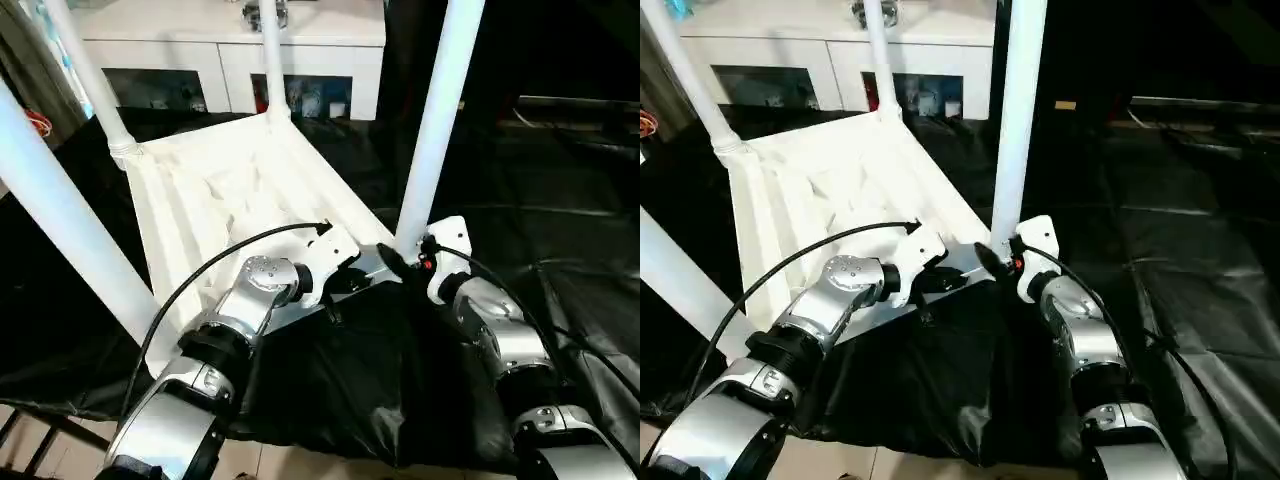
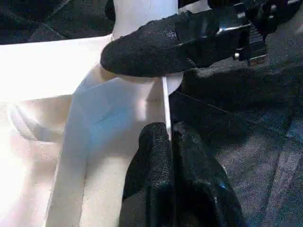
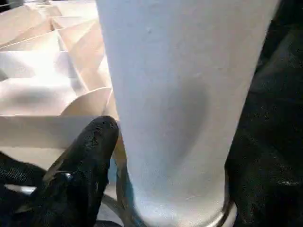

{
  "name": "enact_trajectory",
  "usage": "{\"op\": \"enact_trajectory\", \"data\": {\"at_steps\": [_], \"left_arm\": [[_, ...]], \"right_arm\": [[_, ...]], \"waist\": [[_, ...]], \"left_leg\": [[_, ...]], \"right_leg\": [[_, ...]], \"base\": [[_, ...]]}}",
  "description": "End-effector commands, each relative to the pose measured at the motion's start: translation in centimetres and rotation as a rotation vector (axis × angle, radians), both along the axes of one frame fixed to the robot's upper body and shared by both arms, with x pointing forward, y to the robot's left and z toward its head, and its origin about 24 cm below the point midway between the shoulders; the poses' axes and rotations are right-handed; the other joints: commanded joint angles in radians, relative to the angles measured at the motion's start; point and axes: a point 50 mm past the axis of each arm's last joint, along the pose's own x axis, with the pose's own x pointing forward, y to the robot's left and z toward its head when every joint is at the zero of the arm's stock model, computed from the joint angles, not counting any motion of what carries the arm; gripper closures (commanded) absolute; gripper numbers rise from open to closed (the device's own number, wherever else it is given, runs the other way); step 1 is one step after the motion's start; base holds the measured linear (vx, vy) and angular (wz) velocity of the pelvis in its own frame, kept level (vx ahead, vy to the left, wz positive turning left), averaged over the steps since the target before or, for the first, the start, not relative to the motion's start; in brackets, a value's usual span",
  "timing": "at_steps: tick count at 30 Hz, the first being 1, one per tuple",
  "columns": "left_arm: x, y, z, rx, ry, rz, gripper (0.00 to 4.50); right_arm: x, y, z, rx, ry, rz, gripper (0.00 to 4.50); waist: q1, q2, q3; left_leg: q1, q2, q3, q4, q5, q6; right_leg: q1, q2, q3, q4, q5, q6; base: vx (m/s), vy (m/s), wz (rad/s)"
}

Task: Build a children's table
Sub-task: Rotate leg to tighten

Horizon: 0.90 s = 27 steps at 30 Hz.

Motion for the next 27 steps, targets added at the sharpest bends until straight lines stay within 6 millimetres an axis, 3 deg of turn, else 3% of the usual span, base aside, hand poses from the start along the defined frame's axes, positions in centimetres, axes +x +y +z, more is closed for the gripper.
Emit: {"op": "enact_trajectory", "data": {"at_steps": [1,6,16,27], "left_arm": [[-0.6,-2.0,1.6,-0.126,-0.064,-0.117,4.50],[-1.1,-0.6,1.6,-0.131,-0.045,-0.225,4.50],[-1.7,1.8,1.3,-0.114,0.039,-0.349,4.50],[-1.7,3.6,1.4,-0.071,0.079,-0.407,4.50]], "right_arm": [[-0.8,1.6,-0.6,0.009,0.029,0.132,0.58],[-1.9,-0.2,0.3,-0.017,0.000,0.314,0.42],[-4.9,-1.6,0.5,-0.031,0.101,0.642,0.42],[-6.2,-1.9,0.4,-0.037,0.179,0.773,1.41]], "waist": [[0.003,-0.020,-0.063],[0.017,-0.020,-0.062],[0.040,-0.020,-0.059],[0.053,-0.018,-0.063]], "left_leg": [[0.004,0.015,-0.008,-0.065,-0.191,0.096],[0.004,0.020,-0.006,-0.064,-0.182,0.118],[0.007,0.025,-0.005,-0.066,-0.192,0.108],[0.009,0.026,-0.005,-0.065,-0.168,0.100]], "right_leg": [[0.052,-0.042,0.026,-0.063,-0.223,-0.239],[0.053,-0.043,0.026,-0.061,-0.211,-0.246],[0.048,-0.043,0.028,-0.061,-0.255,-0.236],[0.048,-0.044,0.029,-0.053,-0.200,-0.251]], "base": [[0.000,0.000,0.00],[0.000,0.000,0.00],[0.000,0.000,0.00],[0.000,0.000,0.00]]}}
